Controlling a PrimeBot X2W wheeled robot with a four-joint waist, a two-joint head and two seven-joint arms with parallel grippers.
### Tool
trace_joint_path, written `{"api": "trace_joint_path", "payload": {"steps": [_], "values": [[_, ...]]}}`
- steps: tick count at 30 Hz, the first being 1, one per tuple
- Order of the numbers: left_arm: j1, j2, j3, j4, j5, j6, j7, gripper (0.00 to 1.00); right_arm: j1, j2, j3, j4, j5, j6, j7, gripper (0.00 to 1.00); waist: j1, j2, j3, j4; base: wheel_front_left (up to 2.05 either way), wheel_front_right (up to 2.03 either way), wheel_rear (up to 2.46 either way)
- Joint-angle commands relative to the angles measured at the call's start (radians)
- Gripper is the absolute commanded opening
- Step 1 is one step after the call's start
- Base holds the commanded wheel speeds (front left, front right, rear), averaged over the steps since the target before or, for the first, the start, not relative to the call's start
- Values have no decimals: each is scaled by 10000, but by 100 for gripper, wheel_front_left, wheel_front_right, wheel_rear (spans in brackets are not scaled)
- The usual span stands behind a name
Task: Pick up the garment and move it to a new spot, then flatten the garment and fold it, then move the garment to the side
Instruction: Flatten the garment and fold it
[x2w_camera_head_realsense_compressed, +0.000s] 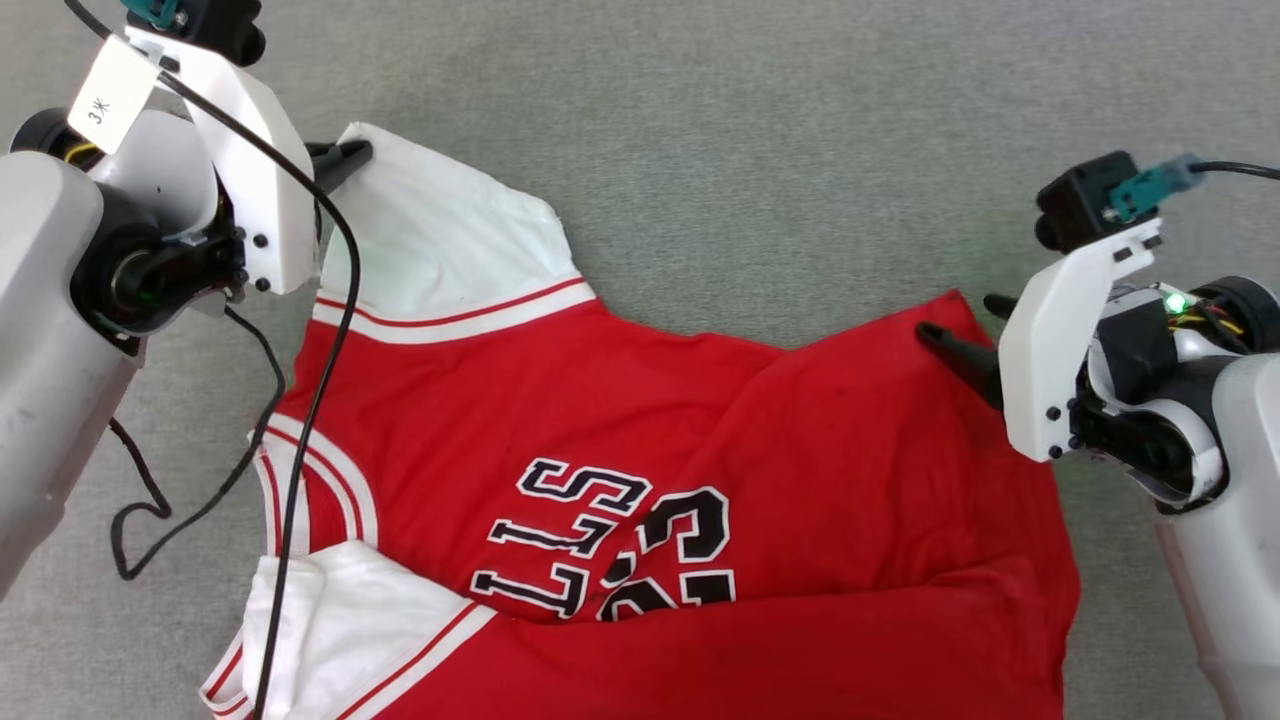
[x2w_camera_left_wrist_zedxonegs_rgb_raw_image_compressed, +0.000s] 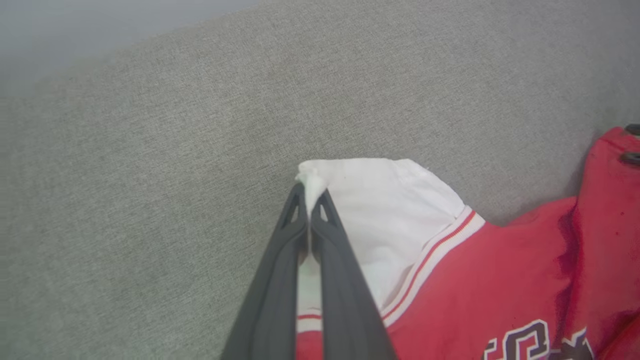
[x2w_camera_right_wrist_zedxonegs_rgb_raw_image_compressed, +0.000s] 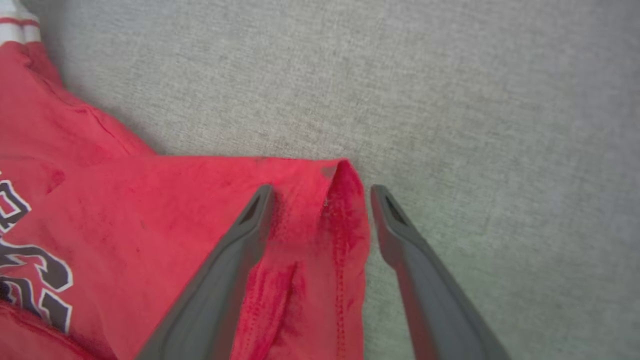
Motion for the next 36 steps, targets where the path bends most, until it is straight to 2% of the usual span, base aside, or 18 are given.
{"api": "trace_joint_path", "payload": {"steps": [1, 10, 11, 12, 15, 22, 29, 36], "values": [[-128, 23, -33, -67, -36, -21, -74, 0, -104, -68, 63, 178, -8, -4, 128, 100, 0, 0, 119, 119, 0, 0, 0], [-156, 158, -270, -351, -183, -22, -600, 0, 300, -199, 830, 2405, -44, -7, 2229, 100, 0, 0, 298, 401, 0, 0, 0], [-113, 169, -299, -361, -222, -22, -647, 0, 372, -203, 903, 2518, -29, -7, 2366, 44, 0, 0, 290, 431, 0, 0, 0], [-64, 193, -336, -364, -243, -22, -701, 0, 416, -157, 911, 2586, 78, -7, 2462, 0, 0, 0, 279, 454, 0, 0, 0], [46, 256, -415, -355, -327, -22, -909, 0, 222, -52, 765, 2471, 290, -4, 2355, 0, 0, 0, 182, 524, 0, 0, 0], [256, 519, -367, -228, -278, -10, -1863, 0, -664, 39, -640, 1525, 338, -7, 1320, 0, 0, 0, -423, 720, 0, 0, 0], [1033, 923, -113, -254, -533, -3, -2848, 0, 333, 158, -1722, 632, 165, -7, 1179, 0, 0, 0, -1149, 966, 0, 0, 0], [2707, 1466, 195, -964, -975, 331, -3999, 0, 2081, 492, -2681, -405, 119, -7, 894, 0, 0, 0, -1587, 1187, 0, 0, 0]]}}
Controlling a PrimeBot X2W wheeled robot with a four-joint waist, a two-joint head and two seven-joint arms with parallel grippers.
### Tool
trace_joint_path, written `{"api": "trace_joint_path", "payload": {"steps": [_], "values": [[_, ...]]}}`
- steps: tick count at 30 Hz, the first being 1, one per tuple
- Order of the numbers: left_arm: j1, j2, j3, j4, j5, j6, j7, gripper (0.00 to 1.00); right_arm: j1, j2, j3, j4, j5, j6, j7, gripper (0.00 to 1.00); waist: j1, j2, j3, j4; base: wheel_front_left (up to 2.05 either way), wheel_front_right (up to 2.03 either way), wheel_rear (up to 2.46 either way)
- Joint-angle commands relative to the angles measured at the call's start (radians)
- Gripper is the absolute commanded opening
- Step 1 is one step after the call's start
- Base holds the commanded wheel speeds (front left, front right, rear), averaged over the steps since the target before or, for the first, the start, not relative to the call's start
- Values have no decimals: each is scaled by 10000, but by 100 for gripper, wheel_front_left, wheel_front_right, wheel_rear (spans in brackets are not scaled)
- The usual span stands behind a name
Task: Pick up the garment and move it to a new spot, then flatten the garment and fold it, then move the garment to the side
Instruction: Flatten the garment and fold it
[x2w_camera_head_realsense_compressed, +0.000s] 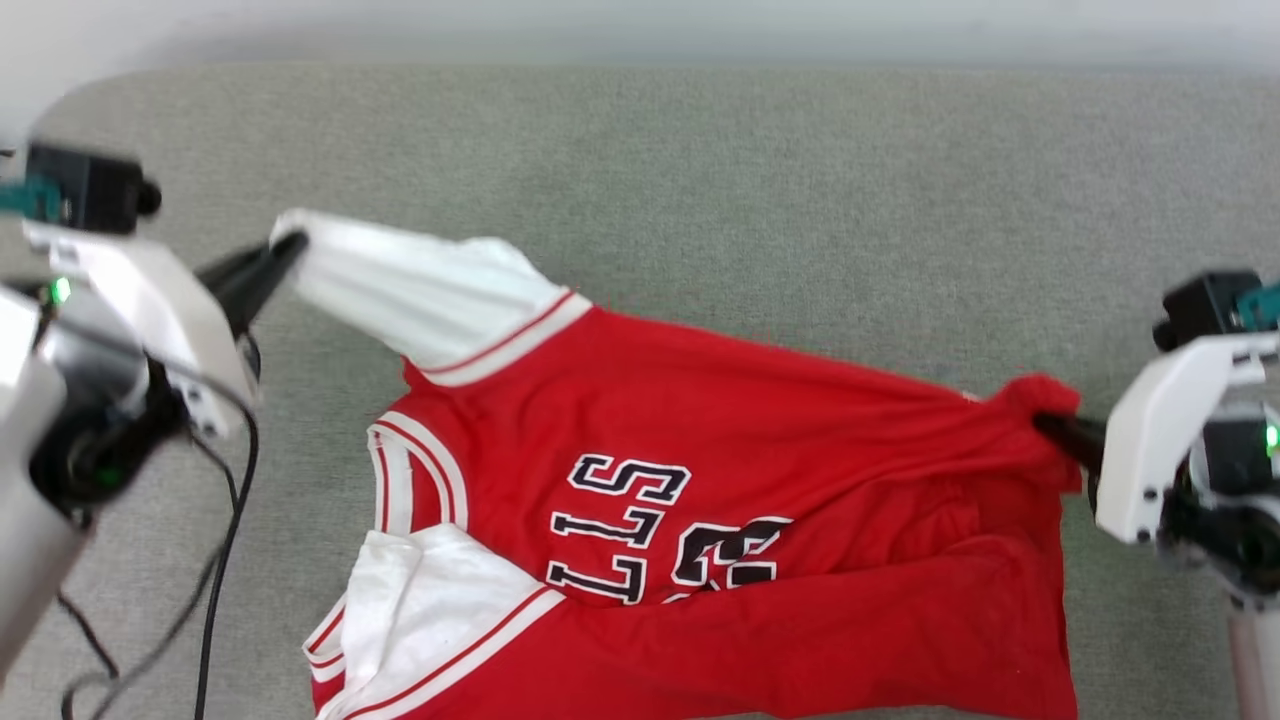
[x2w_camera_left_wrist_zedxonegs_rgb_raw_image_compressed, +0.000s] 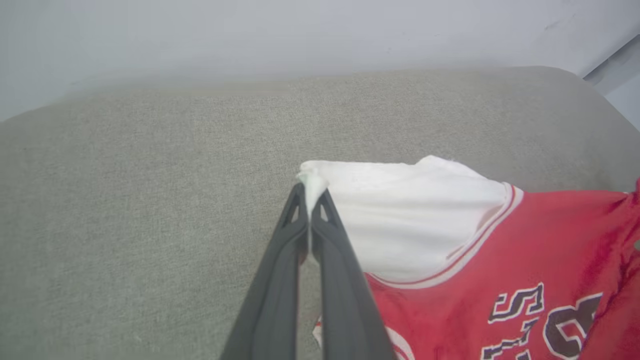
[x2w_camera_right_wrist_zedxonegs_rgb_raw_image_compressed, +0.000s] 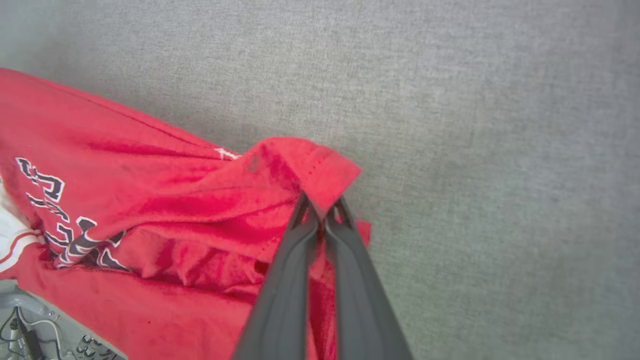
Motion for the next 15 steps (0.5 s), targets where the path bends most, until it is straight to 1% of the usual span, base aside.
{"api": "trace_joint_path", "payload": {"steps": [1, 4, 9, 12, 15], "values": [[451, 105, 47, -177, -120, 124, -232, 0, 410, 105, -158, -160, -43, -11, -148, 0, 0, -1, -164, 78, 0, 0, 0], [1541, 385, 122, -696, -333, 466, -807, 0, 1238, 309, -486, -522, -107, -11, -458, 0, 0, -1, -355, 132, 0, 0, 0], [3767, 653, 273, -1491, -1138, 1153, -1826, 0, 2462, 626, -688, -791, -177, -11, -1310, 0, 0, -1, -706, 78, 0, 0, 0], [5148, 621, 336, -1871, -1799, 1532, -2371, 0, 3102, 894, -861, -757, -167, -11, -1885, 0, 0, -1, -869, 48, 0, 0, 0], [6196, 410, 301, -2072, -2329, 1688, -2784, 0, 3662, 1092, -920, -568, -124, -11, -2523, 0, 0, -1, -944, 12, 0, 0, 0]]}}
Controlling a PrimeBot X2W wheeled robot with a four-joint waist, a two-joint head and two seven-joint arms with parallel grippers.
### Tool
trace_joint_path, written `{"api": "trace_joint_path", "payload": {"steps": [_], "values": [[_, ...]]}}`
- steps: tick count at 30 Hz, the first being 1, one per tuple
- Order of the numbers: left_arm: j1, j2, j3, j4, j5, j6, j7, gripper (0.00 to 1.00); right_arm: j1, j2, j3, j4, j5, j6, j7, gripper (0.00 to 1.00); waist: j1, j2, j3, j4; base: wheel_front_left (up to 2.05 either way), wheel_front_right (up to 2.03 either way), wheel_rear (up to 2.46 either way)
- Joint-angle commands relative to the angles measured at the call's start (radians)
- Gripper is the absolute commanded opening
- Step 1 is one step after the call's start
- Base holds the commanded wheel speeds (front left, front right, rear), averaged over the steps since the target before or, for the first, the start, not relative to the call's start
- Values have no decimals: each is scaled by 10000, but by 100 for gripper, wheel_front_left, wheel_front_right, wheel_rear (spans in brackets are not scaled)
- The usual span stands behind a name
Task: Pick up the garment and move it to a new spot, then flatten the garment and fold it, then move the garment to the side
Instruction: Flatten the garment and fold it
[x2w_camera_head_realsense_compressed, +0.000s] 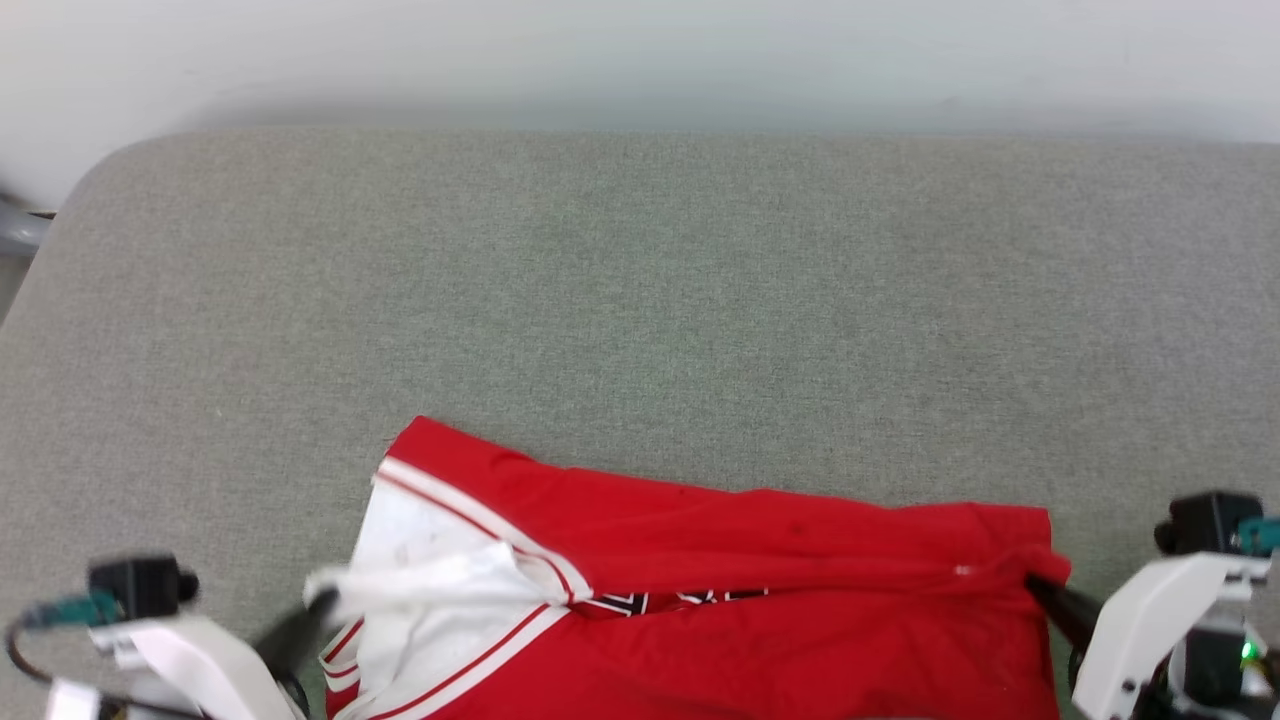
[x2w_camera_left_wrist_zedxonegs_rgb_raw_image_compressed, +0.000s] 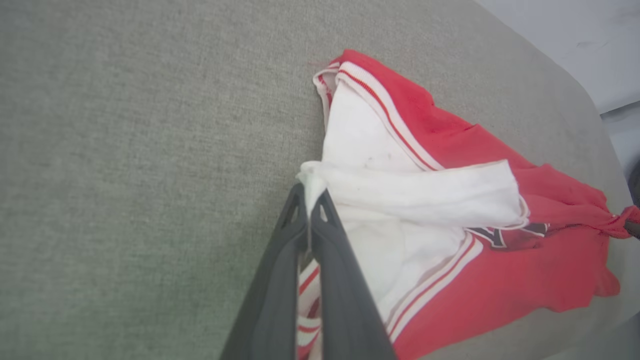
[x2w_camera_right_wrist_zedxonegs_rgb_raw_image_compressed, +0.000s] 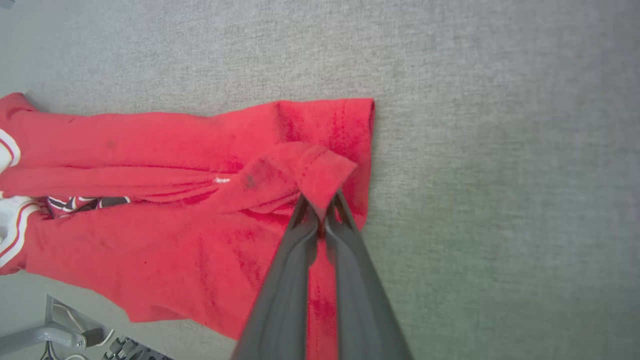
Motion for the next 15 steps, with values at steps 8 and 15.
{"api": "trace_joint_path", "payload": {"steps": [8, 15], "values": [[942, -1175, -540, 946, -218, -179, -417, 7, 913, 452, 52, 1051, -37, -10, -1688, 27, 1, -1, -271, -130, 0, 0, 0], [434, -1654, -382, 1528, 647, -283, -1375, 100, 1017, 456, 481, 887, -281, -10, -3363, 100, 1, -1, -599, -187, 0, 0, 0]]}}
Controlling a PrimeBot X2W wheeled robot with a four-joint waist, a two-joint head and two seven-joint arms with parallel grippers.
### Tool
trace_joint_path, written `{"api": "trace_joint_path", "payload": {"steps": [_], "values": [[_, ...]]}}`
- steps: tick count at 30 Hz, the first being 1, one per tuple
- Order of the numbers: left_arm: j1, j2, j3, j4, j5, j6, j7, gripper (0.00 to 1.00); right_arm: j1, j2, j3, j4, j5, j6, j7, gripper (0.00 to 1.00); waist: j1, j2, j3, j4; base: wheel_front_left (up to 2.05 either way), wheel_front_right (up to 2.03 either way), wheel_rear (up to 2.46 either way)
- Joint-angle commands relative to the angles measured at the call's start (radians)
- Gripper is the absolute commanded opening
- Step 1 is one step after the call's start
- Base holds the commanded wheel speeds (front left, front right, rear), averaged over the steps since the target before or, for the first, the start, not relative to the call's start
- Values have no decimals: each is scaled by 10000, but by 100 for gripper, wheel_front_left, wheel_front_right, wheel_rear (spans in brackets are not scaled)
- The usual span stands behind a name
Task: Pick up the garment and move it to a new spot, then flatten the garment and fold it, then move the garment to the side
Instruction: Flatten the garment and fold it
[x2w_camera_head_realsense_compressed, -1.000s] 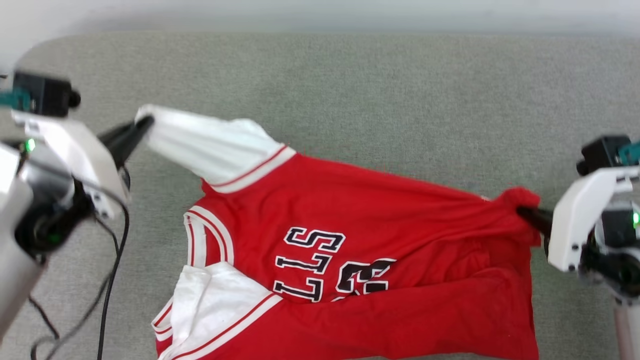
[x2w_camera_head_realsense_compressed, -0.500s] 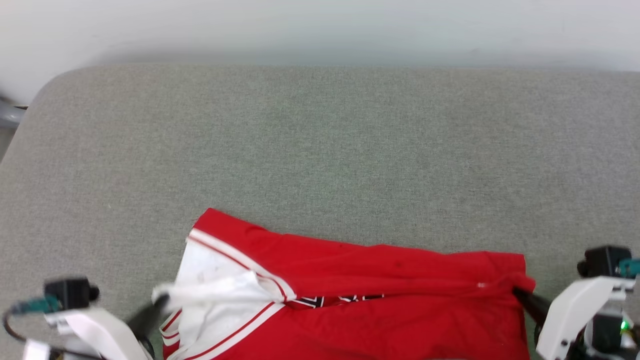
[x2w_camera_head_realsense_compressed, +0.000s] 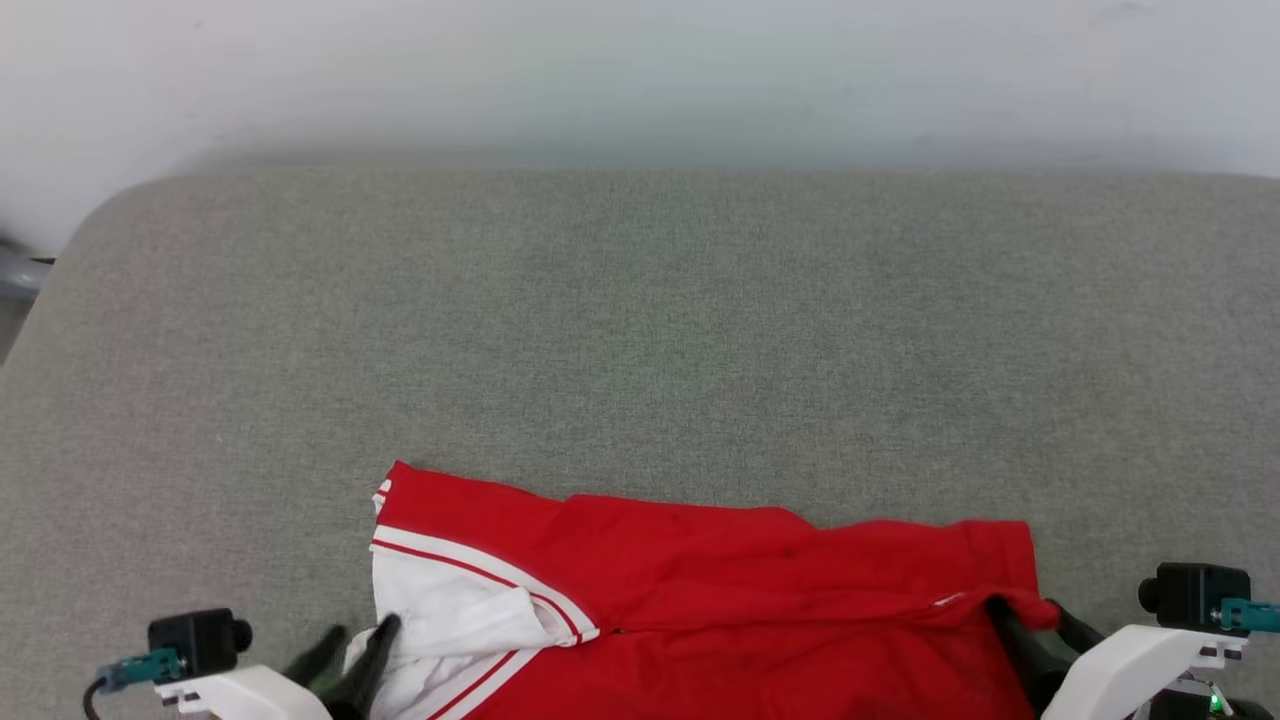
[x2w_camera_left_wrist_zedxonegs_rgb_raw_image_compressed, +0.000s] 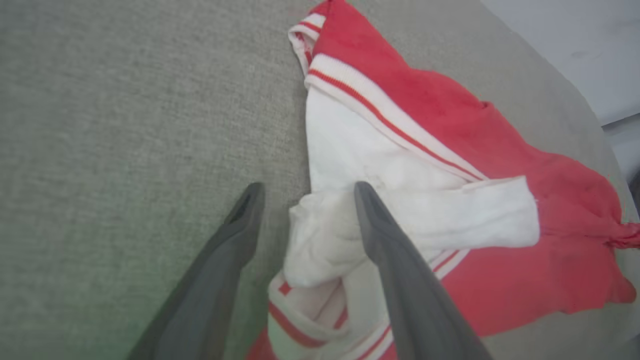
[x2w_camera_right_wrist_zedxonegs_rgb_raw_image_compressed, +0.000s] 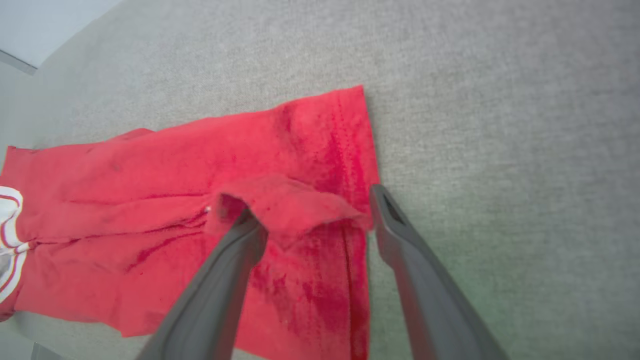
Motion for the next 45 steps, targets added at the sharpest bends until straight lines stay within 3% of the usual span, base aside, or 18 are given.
{"api": "trace_joint_path", "payload": {"steps": [1, 6, 10, 15, 19, 26, 39, 40, 41, 45], "values": [[-184, -35, 183, 3, 295, 86, -213, 100, 181, 38, 72, -163, 44, -8, -131, 100, 1, -1, -136, -13, 0, 0, 0], [-324, 13, 592, -648, 1268, 524, -426, 100, 363, -175, 65, -868, -42, -8, 159, 100, 1, -1, -380, 1, 0, 0, 0], [-287, -112, 1447, -1632, 2421, 1161, -477, 100, 551, -400, -411, -1482, -94, -8, 910, 100, 1, -1, -502, 75, 0, 0, 0], [310, -607, 2970, -2953, 4447, 1942, -479, 100, 580, -858, -1033, -2085, -115, -8, 2078, 100, 1, -1, -510, 208, 0, 0, 0], [899, -1191, 3991, -3871, 5809, 2326, -473, 100, 346, -1111, -1180, -2378, -220, -8, 2941, 100, 1, -1, -373, 347, 0, 0, 0], [1343, -1890, 4960, -4680, 7364, 2216, -474, 100, 52, -1143, -896, -2218, -408, -8, 3639, 100, 1, -1, 155, 694, 0, 0, 0], [1427, -3187, 6104, -4525, 8535, 999, -475, 100, 302, -463, 177, -396, -295, 9, 3864, 100, 1, -1, 835, 1064, 0, 0, 0], [1432, -3253, 6157, -4480, 8585, 926, -476, 100, 306, -469, 293, -274, -219, 9, 3819, 40, 1, -1, 836, 1058, 0, 0, 0], [1439, -3315, 6210, -4427, 8631, 853, -476, 100, 287, -465, 376, -183, -196, 11, 3776, 0, 1, -1, 823, 1049, 0, 0, 0], [1577, -3497, 6311, -4202, 8856, 679, -476, 100, 146, -656, 469, -177, -158, 5, 3587, 0, 1, -1, 592, 975, 0, 0, 0]]}}
